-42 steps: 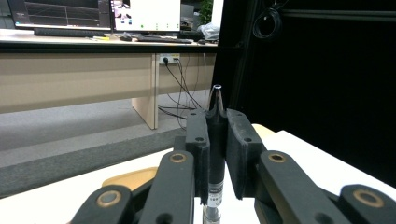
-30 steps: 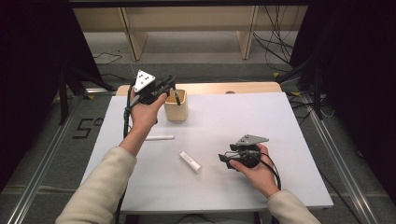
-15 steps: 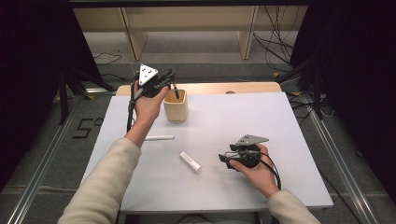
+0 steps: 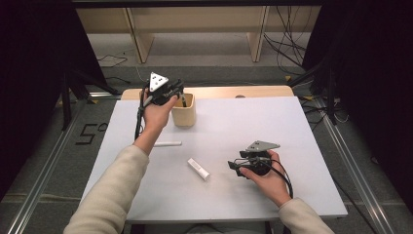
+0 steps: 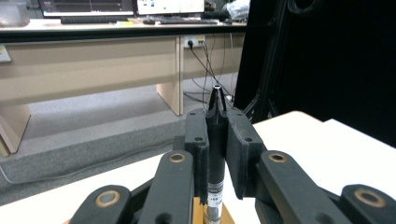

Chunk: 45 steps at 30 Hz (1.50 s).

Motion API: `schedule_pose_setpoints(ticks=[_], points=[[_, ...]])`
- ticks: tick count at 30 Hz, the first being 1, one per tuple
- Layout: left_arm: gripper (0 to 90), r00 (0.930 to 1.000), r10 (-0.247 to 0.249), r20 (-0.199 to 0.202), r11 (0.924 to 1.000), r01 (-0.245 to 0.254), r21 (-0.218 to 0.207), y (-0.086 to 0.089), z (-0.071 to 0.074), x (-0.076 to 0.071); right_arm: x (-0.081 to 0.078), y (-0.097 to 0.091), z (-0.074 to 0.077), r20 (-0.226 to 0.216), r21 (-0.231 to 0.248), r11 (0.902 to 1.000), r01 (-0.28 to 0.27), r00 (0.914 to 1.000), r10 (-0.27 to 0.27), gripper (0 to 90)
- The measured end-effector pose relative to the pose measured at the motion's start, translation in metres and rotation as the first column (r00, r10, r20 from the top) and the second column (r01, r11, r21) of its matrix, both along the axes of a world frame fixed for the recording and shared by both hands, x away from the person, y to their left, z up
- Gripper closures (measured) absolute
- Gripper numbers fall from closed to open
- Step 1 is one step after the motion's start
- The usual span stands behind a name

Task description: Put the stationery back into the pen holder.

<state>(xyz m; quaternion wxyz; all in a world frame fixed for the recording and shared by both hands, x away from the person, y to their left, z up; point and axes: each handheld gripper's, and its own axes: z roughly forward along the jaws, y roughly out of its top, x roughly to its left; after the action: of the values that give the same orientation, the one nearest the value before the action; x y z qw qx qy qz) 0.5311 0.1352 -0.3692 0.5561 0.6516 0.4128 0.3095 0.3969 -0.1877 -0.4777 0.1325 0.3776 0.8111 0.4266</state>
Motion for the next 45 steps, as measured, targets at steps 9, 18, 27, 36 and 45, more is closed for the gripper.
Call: schedule_pose_setpoints(ticks=[9, 18, 27, 36, 45], points=[[79.7, 0.9987, -0.003, -0.051, 0.9999, 0.003, 0.014, -0.001, -0.016, 0.002, 0.0, 0.0, 0.0, 0.0, -0.001, 1.0, 0.0, 1.0, 0.0, 35.4], [79.4, 0.9945, -0.014, -0.104, 0.9989, 0.018, 0.042, -0.004, -0.03, 0.005, 0.0, 0.0, -0.001, -0.005, -0.004, 1.0, 0.0, 1.0, 0.0, 35.4], [78.7, 0.989, -0.029, -0.145, 0.9978, 0.038, 0.055, -0.003, -0.04, 0.005, 0.0, 0.0, -0.001, -0.007, -0.001, 1.0, 0.004, 1.0, -0.004, 35.4], [73.7, 0.9861, -0.057, -0.156, 0.9942, 0.071, 0.081, 0.0, -0.04, 0.003, 0.0, 0.0, -0.001, -0.009, -0.003, 1.0, 0.004, 1.0, -0.004, 35.4], [60.9, 0.9868, -0.072, -0.145, 0.9873, 0.091, 0.13, 0.013, -0.031, -0.009, 0.0, 0.0, -0.001, -0.006, -0.006, 1.0, 0.003, 1.0, -0.003, 35.4]])
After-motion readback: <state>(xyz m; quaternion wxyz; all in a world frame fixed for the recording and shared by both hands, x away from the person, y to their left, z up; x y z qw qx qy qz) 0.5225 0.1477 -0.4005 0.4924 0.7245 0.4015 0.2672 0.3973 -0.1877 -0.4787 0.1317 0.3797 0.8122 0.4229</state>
